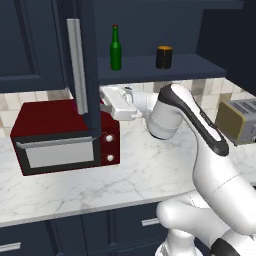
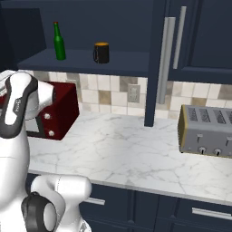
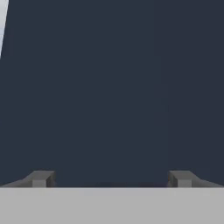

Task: Open the cabinet directly in front. Then move the beer and the mug to the dining counter with the jar on it.

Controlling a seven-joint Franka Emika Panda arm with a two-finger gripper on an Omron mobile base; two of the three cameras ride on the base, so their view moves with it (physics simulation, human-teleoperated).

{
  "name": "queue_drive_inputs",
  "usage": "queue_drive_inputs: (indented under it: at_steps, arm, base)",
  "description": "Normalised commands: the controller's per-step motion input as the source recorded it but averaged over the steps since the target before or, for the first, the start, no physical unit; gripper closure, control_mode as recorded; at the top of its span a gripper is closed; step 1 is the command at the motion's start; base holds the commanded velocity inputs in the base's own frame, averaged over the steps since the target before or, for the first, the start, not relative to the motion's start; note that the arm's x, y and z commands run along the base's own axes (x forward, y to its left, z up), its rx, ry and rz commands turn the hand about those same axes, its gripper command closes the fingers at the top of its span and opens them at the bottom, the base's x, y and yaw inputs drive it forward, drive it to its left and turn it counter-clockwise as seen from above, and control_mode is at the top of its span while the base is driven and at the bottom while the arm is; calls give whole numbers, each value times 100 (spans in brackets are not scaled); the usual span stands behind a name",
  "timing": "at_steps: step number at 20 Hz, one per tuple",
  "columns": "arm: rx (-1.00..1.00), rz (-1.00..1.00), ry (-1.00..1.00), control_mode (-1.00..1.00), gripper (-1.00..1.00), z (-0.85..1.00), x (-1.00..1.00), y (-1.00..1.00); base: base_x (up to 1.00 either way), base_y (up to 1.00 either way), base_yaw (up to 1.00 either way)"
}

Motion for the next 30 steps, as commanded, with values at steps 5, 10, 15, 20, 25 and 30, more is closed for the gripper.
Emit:
queue_drive_inputs:
  at_steps: [5, 10, 15, 20, 25, 30]
  arm:
    - [-1, -12, -3, -100, -100, -7, 38, 56]
    - [-3, -22, 3, -100, -100, -3, 45, 44]
    - [2, -56, 19, -100, -100, 26, 0, -97]
    - [0, -67, 17, -100, -100, 13, -2, -97]
    - [-7, -58, 3, -100, -100, 41, -11, -29]
    - [-12, -41, 0, -100, -100, 63, -6, -2]
  base:
    - [0, 0, 0]
    - [0, 0, 0]
    - [0, 0, 0]
    - [0, 0, 0]
    - [0, 0, 0]
    - [0, 0, 0]
